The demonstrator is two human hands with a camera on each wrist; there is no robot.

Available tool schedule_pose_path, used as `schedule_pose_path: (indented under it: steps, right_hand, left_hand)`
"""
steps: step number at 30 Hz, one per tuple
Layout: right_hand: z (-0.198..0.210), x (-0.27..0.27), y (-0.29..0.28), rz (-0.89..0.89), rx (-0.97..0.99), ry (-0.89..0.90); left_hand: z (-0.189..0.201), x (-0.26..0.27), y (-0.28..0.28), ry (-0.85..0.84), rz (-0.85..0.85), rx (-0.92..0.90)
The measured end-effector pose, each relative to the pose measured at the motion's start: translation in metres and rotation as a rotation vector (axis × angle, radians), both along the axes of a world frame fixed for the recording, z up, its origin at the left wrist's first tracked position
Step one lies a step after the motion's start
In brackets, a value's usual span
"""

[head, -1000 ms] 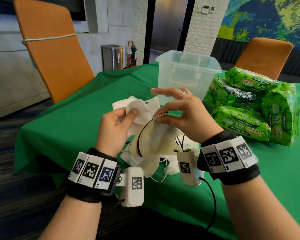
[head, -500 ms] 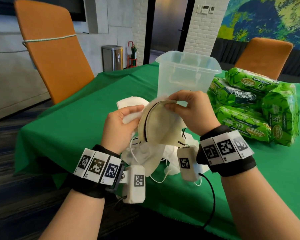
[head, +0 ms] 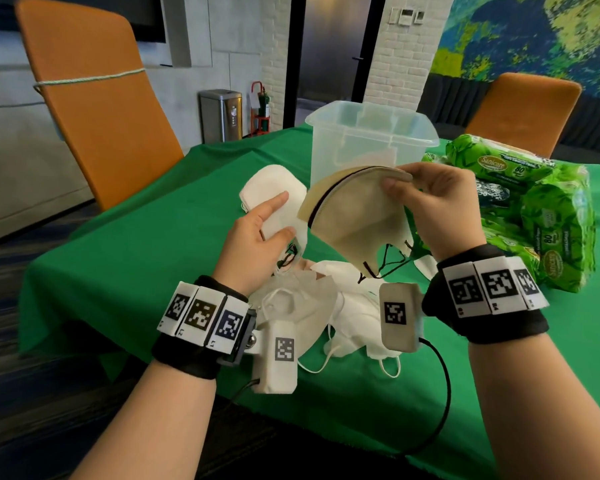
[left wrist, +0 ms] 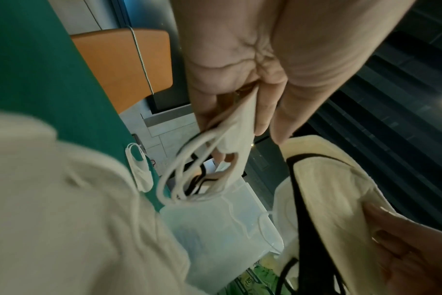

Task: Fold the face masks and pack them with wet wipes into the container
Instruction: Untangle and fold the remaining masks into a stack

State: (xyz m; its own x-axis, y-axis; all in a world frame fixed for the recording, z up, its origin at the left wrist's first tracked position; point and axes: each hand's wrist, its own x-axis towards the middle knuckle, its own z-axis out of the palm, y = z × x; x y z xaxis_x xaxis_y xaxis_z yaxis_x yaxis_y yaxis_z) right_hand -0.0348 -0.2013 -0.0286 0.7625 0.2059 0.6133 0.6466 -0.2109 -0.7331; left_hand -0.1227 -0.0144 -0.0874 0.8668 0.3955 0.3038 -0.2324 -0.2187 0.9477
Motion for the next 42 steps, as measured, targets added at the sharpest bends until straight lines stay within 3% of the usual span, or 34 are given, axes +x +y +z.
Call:
schedule_pose_path:
  steps: [4,8,16,21,27,35,39,42]
  right_hand:
    - [0.004,-0.004,-0.003,0.203,0.089,0.069]
    - [0.005,-0.006,-0.002,0.357,0.086,0.132]
    - [0.006,-0.004,-0.002,0.531,0.208,0.17]
    - [0.004,-0.004,0.003,0.476,0.165,0.124]
    - [0.001,-0.009,0.007,0.444,0.104,0.137]
    - [0.0,-0.013,0.012,0.436,-0.043,0.139]
    - [0.001,-0.012,0.008,0.292,-0.097,0.088]
    - [0.007,-0.009,0.0,0.084,-0.063,0.02]
  left_hand:
    - [0.008,0.003,-0.009,-0.037,-0.067,-0.145]
    - [0.011,0.004,-0.014,-0.079,0.008,-0.278]
    - [0.015,0.007,-0.01,-0.257,-0.262,-0.205]
    - [0.015,0.006,-0.012,-0.319,-0.354,-0.215]
    - [0.021,0.004,-0.017,-0.256,-0.35,-0.254]
    - [0.026,0.0,-0.018,-0.242,-0.209,-0.255]
    - [0.025,-0.001,-0.015,-0.236,-0.08,-0.3]
    - [0.022,0.002,-0.008,-0.222,-0.004,-0.269]
